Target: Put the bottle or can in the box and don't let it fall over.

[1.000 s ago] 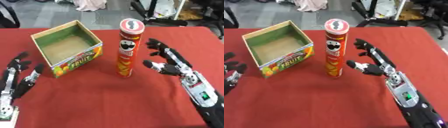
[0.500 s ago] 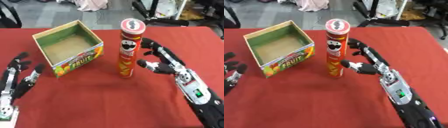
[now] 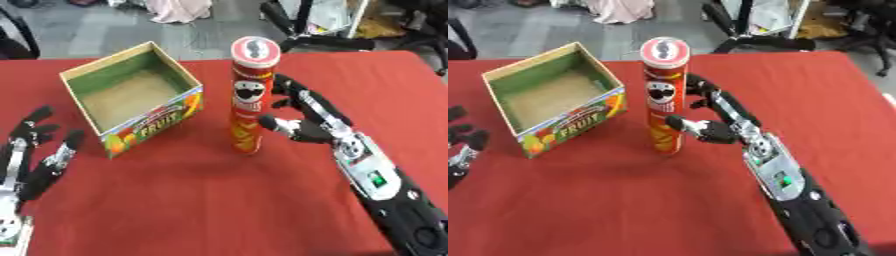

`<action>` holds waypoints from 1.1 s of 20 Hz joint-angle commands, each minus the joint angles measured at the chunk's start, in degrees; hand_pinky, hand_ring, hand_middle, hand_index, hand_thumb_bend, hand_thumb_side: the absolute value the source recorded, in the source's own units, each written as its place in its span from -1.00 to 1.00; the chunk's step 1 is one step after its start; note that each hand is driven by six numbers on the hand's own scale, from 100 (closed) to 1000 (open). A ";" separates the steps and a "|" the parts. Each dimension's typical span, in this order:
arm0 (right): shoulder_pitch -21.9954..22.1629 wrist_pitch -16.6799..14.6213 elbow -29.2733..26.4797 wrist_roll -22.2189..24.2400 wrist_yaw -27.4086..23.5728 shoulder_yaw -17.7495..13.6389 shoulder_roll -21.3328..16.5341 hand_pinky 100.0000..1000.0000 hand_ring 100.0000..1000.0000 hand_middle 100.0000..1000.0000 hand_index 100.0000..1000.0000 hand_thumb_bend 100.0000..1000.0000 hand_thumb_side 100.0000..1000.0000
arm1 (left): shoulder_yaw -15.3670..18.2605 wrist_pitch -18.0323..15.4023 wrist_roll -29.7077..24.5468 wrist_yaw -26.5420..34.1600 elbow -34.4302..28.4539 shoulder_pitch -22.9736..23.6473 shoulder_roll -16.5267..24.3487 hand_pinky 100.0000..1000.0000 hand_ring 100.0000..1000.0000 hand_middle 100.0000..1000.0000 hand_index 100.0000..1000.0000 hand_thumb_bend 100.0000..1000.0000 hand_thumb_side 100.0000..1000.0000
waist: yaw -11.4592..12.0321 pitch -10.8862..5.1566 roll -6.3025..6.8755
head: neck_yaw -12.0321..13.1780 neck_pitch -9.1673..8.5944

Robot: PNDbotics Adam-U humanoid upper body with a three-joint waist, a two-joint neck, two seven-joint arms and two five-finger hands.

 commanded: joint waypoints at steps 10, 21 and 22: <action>-2.78 -1.05 3.05 -0.52 1.49 -0.46 2.01 0.50 0.78 0.72 0.98 0.22 0.23 | -0.30 -0.16 -0.36 0.29 -0.99 -0.78 0.09 0.64 0.59 0.70 0.87 0.24 0.51 | 0.34 -0.94 0.22 | -0.72 -0.38; -3.84 1.20 6.04 -4.78 4.44 -1.05 3.63 0.49 0.78 0.71 0.96 0.17 0.15 | -0.41 -0.19 -0.48 0.33 -0.93 -0.68 -0.01 0.64 0.60 0.70 0.87 0.24 0.51 | 0.41 -1.06 0.48 | -0.94 -0.23; -4.04 1.40 6.56 -5.54 4.80 -1.07 3.89 0.49 0.78 0.70 0.95 0.16 0.14 | -0.43 -0.19 -0.49 0.34 -0.93 -0.68 -0.03 0.64 0.60 0.70 0.87 0.24 0.51 | 0.43 -1.06 0.51 | -0.99 -0.21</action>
